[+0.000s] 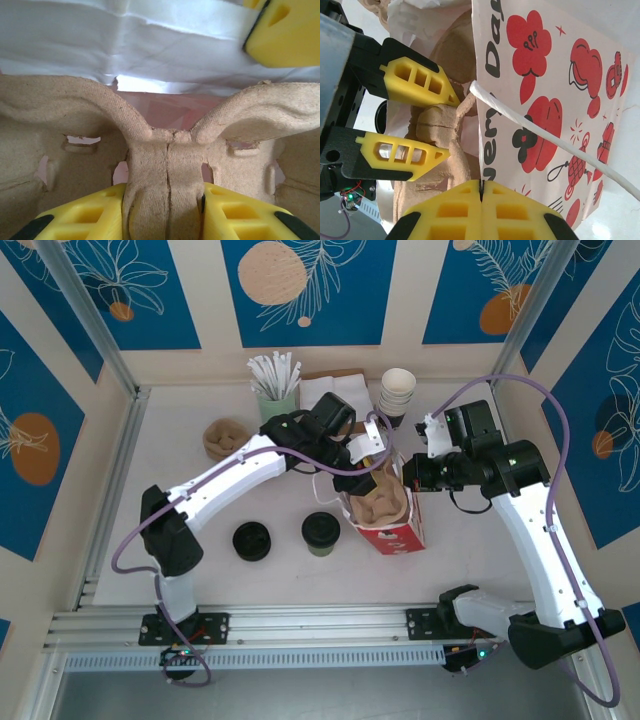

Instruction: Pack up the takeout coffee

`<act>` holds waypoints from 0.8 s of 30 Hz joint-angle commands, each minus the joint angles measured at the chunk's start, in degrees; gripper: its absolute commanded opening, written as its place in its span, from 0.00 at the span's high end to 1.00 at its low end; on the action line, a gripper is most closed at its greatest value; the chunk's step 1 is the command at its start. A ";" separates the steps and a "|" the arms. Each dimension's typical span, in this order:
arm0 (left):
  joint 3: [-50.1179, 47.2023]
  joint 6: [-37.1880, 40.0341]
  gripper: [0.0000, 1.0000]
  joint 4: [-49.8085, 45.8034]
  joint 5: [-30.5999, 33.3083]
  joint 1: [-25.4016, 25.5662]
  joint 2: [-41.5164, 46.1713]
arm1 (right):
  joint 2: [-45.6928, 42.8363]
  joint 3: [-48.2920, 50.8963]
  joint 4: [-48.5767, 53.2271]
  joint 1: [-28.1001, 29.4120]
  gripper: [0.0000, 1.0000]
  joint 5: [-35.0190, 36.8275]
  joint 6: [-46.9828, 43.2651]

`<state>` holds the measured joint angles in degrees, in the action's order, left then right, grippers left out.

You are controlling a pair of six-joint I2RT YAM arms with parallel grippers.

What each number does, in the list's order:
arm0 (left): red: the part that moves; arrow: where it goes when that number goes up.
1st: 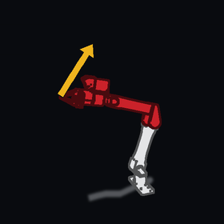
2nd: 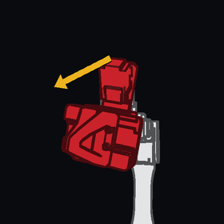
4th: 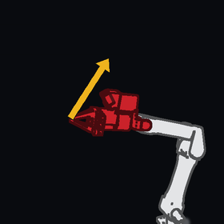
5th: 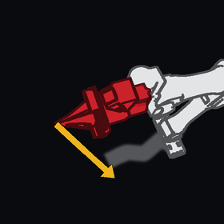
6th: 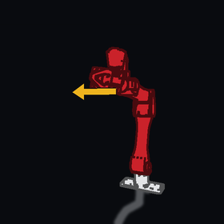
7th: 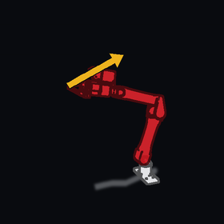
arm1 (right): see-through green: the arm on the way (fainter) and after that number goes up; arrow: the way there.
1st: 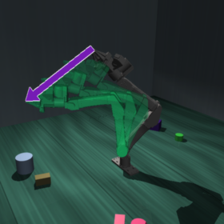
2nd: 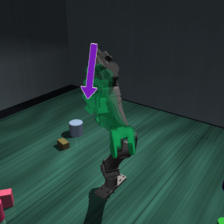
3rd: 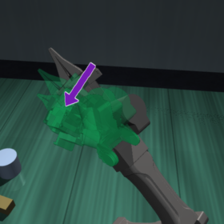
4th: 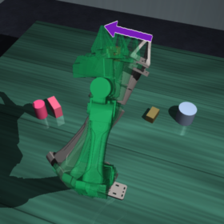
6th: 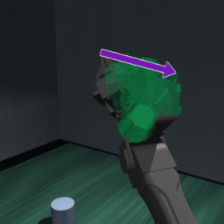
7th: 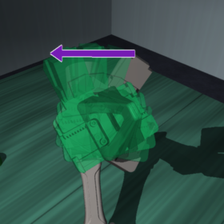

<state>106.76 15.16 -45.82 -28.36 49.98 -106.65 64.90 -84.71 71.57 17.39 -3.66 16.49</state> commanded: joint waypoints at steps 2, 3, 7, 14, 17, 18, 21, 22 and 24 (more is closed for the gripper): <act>-1.13 0.77 0.65 2.45 3.07 0.39 -0.93 | -1.27 1.27 1.33 -1.00 1.00 -3.36 0.70; -1.20 0.75 0.65 2.77 3.43 0.39 -0.98 | -1.36 1.56 1.39 -1.12 1.00 -3.46 0.81; -1.27 0.84 0.65 3.45 4.51 0.39 -1.67 | -1.62 2.77 0.73 -2.96 1.00 -4.90 1.52; -0.94 0.97 0.65 4.11 4.31 0.58 -3.33 | -1.54 3.14 0.19 -6.37 1.00 -6.54 1.80; -0.85 0.49 0.65 4.67 4.11 0.72 -3.70 | -1.03 2.71 0.06 -7.93 1.00 -5.47 2.38; -0.85 0.37 0.65 4.85 4.02 0.78 -3.79 | -0.89 2.55 -0.02 -8.40 1.00 -5.18 2.54; -0.55 0.09 0.65 5.13 4.03 1.13 -4.47 | -0.13 2.44 -0.65 -9.45 1.00 -4.40 2.98; -0.27 -0.07 0.65 5.06 3.81 1.24 -4.73 | 0.24 2.48 -0.81 -9.71 1.00 -3.81 3.18; 0.19 -0.51 0.65 5.04 3.61 1.44 -5.10 | 0.93 2.21 -0.87 -9.91 0.97 -3.11 3.41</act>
<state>106.08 14.96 -40.69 -25.82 50.59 -110.00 65.10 -82.06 70.17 8.08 -7.70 18.68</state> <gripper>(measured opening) 0.356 0.062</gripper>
